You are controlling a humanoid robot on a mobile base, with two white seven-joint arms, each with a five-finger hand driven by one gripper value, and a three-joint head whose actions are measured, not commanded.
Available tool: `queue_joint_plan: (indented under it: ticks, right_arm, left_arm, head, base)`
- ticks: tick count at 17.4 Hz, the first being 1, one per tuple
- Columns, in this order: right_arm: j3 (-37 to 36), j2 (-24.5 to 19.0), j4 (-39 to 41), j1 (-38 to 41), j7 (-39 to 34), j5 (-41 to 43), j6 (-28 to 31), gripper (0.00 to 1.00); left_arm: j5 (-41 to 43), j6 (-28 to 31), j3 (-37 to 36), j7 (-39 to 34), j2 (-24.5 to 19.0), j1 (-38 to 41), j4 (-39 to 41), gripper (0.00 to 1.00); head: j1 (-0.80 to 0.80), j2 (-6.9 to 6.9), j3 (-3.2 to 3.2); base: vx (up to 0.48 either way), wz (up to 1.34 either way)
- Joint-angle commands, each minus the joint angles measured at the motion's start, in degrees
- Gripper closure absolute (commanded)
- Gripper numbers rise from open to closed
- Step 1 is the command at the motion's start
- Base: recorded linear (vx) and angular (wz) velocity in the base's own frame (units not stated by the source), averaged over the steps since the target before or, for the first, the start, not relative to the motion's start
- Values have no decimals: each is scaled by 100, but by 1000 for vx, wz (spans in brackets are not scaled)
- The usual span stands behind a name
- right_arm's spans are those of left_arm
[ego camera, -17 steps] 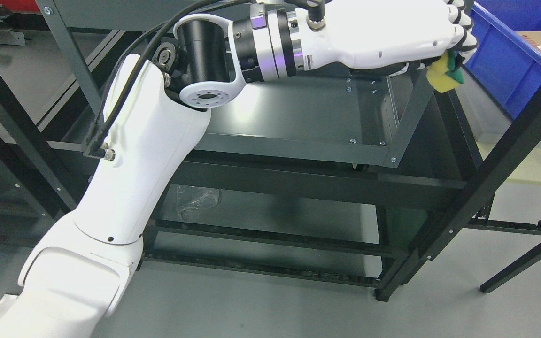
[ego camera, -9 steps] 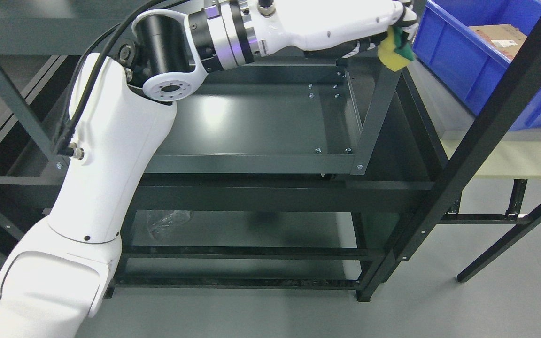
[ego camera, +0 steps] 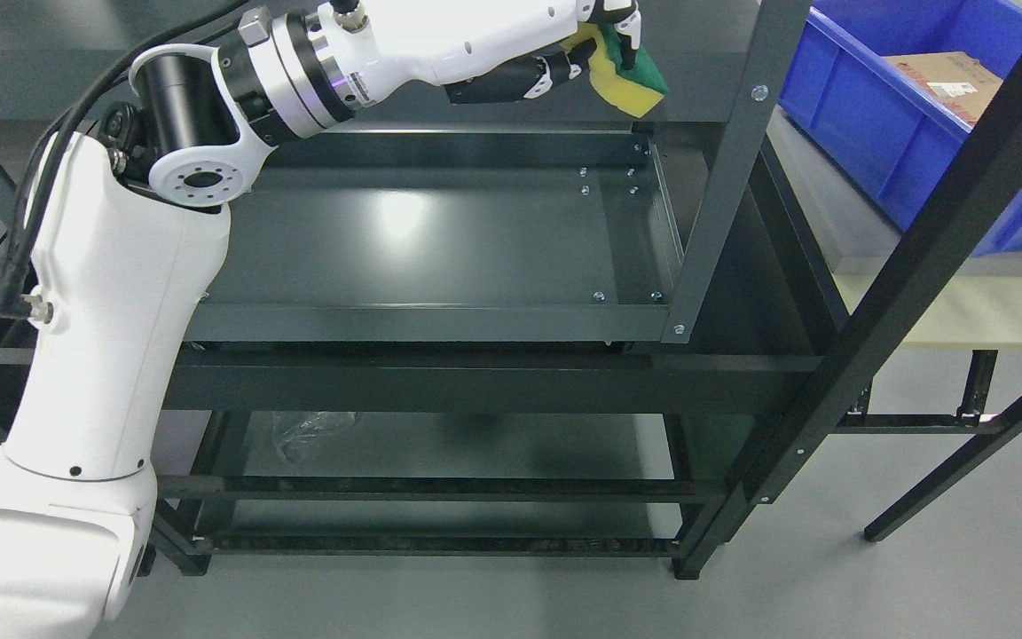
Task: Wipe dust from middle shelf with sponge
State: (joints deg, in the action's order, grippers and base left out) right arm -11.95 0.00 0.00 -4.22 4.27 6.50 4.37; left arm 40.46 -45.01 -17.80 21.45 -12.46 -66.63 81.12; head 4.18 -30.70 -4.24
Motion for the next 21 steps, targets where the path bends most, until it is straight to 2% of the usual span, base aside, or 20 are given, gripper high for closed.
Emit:
queue_joint_plan:
  ticks: [1, 2, 7, 8, 12, 16, 19, 21]
  right_arm:
    - [0, 100, 100, 0, -5, 0, 3, 0]
    - [0, 100, 100, 0, -5, 0, 3, 0]
    - [0, 100, 100, 0, -5, 0, 3, 0]
    - [0, 100, 100, 0, -5, 0, 3, 0]
    - [0, 100, 100, 0, -5, 0, 3, 0]
    - [0, 100, 100, 0, -5, 0, 3, 0]
    - [0, 100, 100, 0, -5, 0, 3, 0]
    - [0, 100, 100, 0, -5, 0, 3, 0]
  left_arm:
    - [-284, 1, 145, 53, -397, 88, 193, 99]
    - [-441, 1, 154, 53, -554, 167, 228, 99]
    - [-1434, 1, 277, 53, -2108, 712, 562, 99]
    - [-1584, 1, 347, 53, -2312, 747, 597, 99]
    - [-2278, 1, 716, 44, -3401, 1019, 598, 99]
    - [-2841, 1, 1383, 44, -4245, 1765, 554, 99]
    - [-3236, 1, 2015, 53, -4790, 2249, 212, 99]
    - [-3387, 1, 2280, 53, -5125, 2443, -436, 99]
  head:
    - [0, 0, 0]
    - [0, 0, 0]
    - [0, 0, 0]
    - [0, 1, 0]
    - [0, 0, 0]
    - [0, 0, 0]
    - [0, 0, 0]
    - [0, 0, 0]
  base:
    - [-12, -22]
    - [-12, -22]
    - [-6, -4]
    - [0, 0]
    - [-10, 18]
    - [-15, 1]
    - [-4, 1]
    - [0, 0]
